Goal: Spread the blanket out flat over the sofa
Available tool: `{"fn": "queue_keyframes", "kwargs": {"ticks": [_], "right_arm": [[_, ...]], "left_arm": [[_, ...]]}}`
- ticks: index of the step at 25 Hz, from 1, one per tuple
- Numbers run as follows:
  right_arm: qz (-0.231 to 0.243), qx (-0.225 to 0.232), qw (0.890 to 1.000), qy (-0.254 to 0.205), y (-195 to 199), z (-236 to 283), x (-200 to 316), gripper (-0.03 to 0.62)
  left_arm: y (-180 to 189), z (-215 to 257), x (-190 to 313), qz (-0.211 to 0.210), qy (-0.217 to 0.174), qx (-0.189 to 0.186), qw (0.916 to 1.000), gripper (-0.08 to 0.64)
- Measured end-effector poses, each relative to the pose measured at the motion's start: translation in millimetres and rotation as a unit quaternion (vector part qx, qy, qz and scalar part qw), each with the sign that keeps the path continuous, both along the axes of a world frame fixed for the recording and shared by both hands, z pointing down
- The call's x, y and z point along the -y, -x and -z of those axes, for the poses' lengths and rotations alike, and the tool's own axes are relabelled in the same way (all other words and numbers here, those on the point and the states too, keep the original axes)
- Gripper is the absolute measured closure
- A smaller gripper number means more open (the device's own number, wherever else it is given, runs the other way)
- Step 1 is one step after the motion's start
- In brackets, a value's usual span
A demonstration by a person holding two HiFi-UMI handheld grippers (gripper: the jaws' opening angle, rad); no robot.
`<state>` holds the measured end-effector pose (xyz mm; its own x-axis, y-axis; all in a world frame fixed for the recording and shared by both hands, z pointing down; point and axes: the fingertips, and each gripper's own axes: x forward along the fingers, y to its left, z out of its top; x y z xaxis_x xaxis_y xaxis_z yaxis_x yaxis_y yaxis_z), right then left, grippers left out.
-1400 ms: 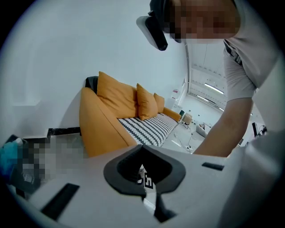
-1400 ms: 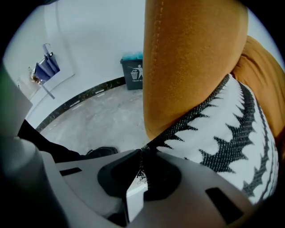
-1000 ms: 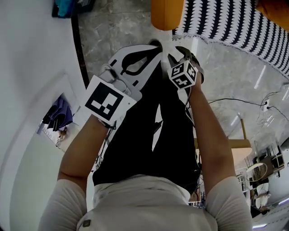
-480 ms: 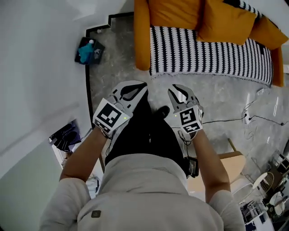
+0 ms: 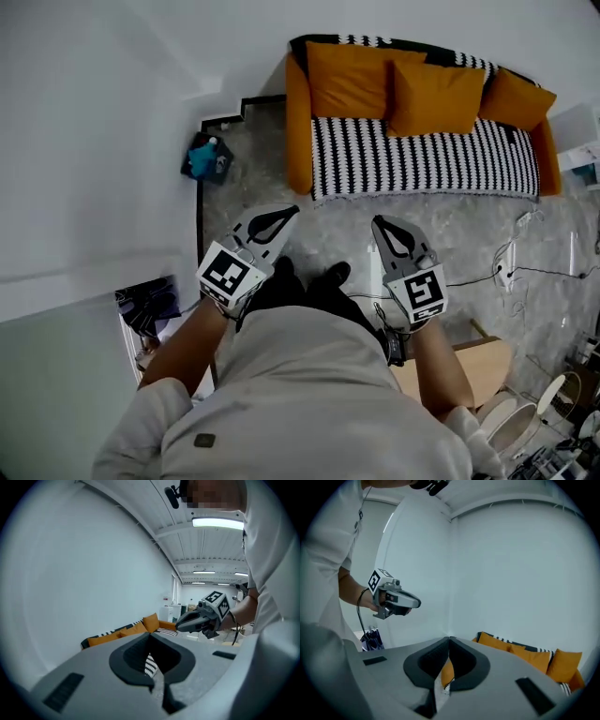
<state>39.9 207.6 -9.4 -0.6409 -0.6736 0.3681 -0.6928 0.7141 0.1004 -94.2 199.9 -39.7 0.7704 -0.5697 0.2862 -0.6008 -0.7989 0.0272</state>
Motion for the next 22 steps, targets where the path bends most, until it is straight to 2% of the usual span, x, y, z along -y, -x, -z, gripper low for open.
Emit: {"fn": "queue_keyframes", "kwargs": {"ticks": [3,6,10,15,19,22], "right_arm": [[-0.01,0.015,1.0,0.008,10,28,-29,0.565],[-0.017,0.04,0.999,-0.03,24,53,-55,0.565],[-0.042,0.059,0.996,-0.046,55,75,-98,0.565],[-0.058,0.061,0.994,-0.071,99,104,-145,0.565],[-0.065,0.058,0.993,-0.082,126,112,-182,0.565],[-0.067,0.053,0.992,-0.093,145,117,-204,0.565]], "left_arm": [[16,22,-23,0.0,-0.005,-0.018,0.9998,0.551],[35,38,-50,-0.006,-0.024,-0.017,0.9996,0.551],[71,54,-91,-0.012,-0.037,-0.025,0.999,0.551],[124,78,-140,-0.012,-0.054,-0.032,0.998,0.551],[155,76,-172,-0.002,-0.037,-0.032,0.9988,0.551],[169,85,-185,-0.007,-0.063,-0.056,0.9964,0.551]]}}
